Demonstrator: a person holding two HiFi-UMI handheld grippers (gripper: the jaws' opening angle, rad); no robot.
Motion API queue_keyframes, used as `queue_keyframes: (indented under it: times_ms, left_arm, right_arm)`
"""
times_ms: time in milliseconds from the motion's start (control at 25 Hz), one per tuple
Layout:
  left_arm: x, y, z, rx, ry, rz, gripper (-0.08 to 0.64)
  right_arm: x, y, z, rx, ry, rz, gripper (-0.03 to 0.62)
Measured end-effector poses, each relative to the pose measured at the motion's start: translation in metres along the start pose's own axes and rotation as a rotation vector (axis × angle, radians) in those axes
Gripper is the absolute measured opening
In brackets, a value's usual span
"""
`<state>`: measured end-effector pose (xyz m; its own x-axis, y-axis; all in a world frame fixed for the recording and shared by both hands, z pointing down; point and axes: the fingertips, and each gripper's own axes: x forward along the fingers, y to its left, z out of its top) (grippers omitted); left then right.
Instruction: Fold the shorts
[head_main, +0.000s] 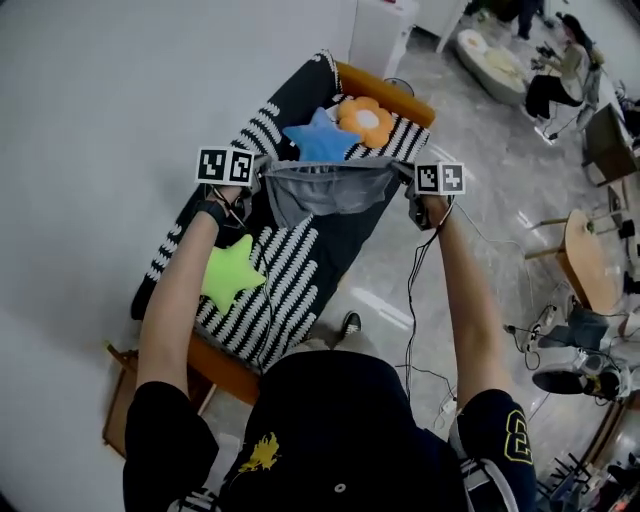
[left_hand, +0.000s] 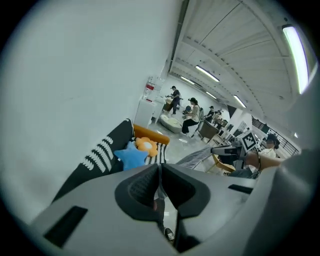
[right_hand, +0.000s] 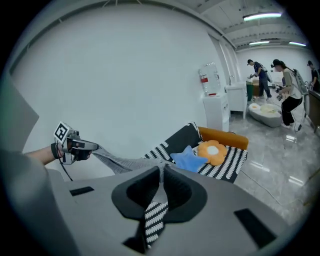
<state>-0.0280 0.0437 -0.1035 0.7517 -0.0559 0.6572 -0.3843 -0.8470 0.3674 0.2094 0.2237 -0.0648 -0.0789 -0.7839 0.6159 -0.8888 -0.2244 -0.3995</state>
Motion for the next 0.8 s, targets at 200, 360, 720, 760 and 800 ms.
queue_keyframes:
  times_ms: [200,360,720,760,800]
  left_arm:
    - [0.015,0.037,0.043,0.067,-0.028,0.087,0.029]
    - [0.025,0.062,0.054,0.119,-0.076,0.115,0.029]
    - [0.110,0.121,-0.119,0.063,0.015,0.126,0.029]
    - [0.126,0.128,-0.150,0.035,0.024,0.135,0.029]
    - [0.142,0.134,-0.183,0.003,0.039,0.141,0.029]
  right_arm:
    - [0.041,-0.006,0.037,-0.033,-0.024,-0.025,0.043]
    - [0.070,-0.007,0.044,-0.064,-0.041,-0.050,0.043]
    - [0.159,-0.039,-0.110,-0.034,0.022,-0.054,0.044]
    - [0.171,-0.046,-0.141,-0.030,0.038,-0.061,0.044]
    - [0.182,-0.054,-0.172,-0.023,0.056,-0.071,0.044]
